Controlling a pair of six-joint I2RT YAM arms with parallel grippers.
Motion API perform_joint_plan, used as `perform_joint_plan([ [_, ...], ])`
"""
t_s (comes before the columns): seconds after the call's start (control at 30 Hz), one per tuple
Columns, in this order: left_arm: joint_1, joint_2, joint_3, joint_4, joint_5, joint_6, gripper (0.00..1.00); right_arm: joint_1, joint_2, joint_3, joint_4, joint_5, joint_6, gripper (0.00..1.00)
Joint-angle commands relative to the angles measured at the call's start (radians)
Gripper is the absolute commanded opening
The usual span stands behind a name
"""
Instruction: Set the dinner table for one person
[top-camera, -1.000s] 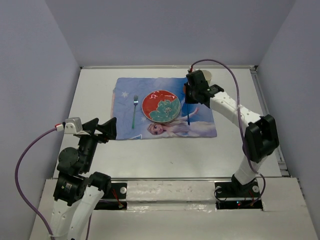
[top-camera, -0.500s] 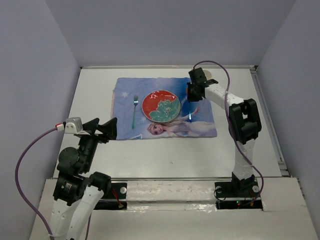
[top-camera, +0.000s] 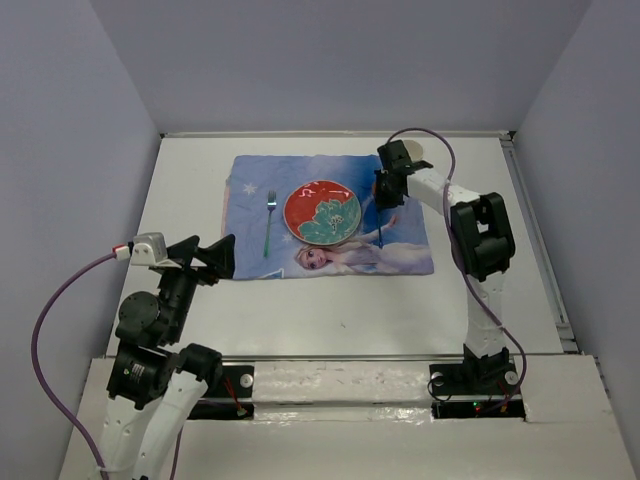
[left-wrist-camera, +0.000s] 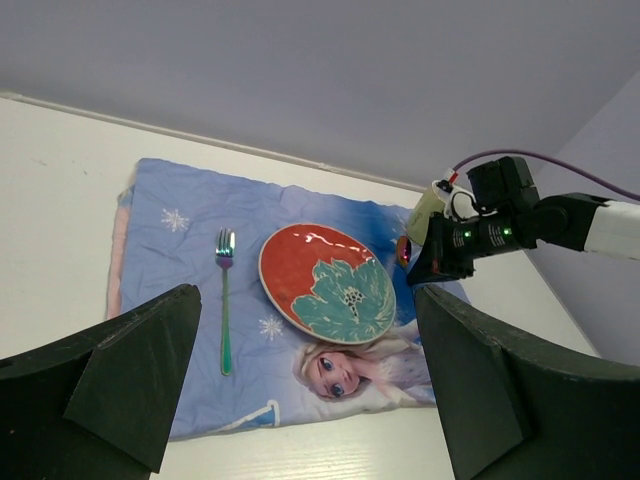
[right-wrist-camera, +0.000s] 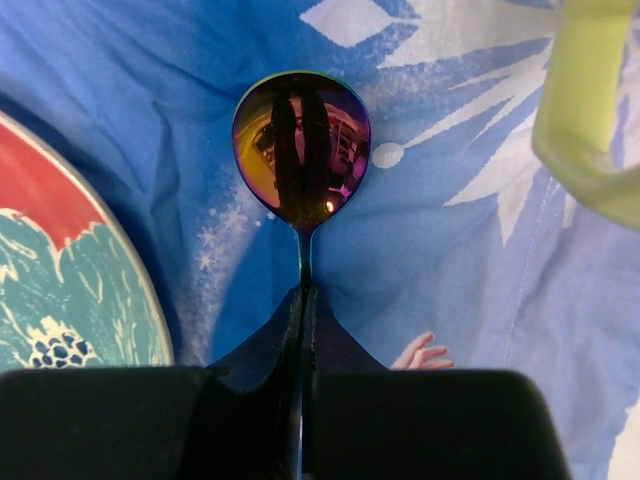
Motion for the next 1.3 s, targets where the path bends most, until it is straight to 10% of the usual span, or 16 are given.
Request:
perform_joint_plan([
  [0.0, 0.01, 0.017, -0.001, 0.048, 0.016, 0.017, 0.99, -0.009, 0.013, 0.056, 0.006, -0.007, 0.007, 0.08],
  [0.17, 0.015, 0.016, -0.001, 0.049, 0.019, 0.017, 0.99, -0.009, 0.015, 0.059, 0.006, 0.005, 0.004, 0.38],
  [0.4, 0.024, 0.022, -0.001, 0.051, 0.023, 0.017, 0.99, -0.009, -0.111, -0.002, 0.045, -0.065, 0.012, 0.45],
  [0.93, 0.061, 0.075, 0.009, 0.054, 0.031, 0.031, 0.99, 0.05, -1.196, -0.721, 0.488, -0.303, -0.002, 0.49],
  [1.03, 0.062, 0.075, 0.015, 0.062, 0.049, 0.028, 0.99, 0.05, -1.412, -0.821, 0.483, -0.231, 0.012, 0.99],
  [1.27, 0.061, 0.106, 0.057, 0.082, 0.082, 0.032, 0.99, 0.05, -1.712, -0.956, 0.361, 0.043, 0.033, 1.0],
])
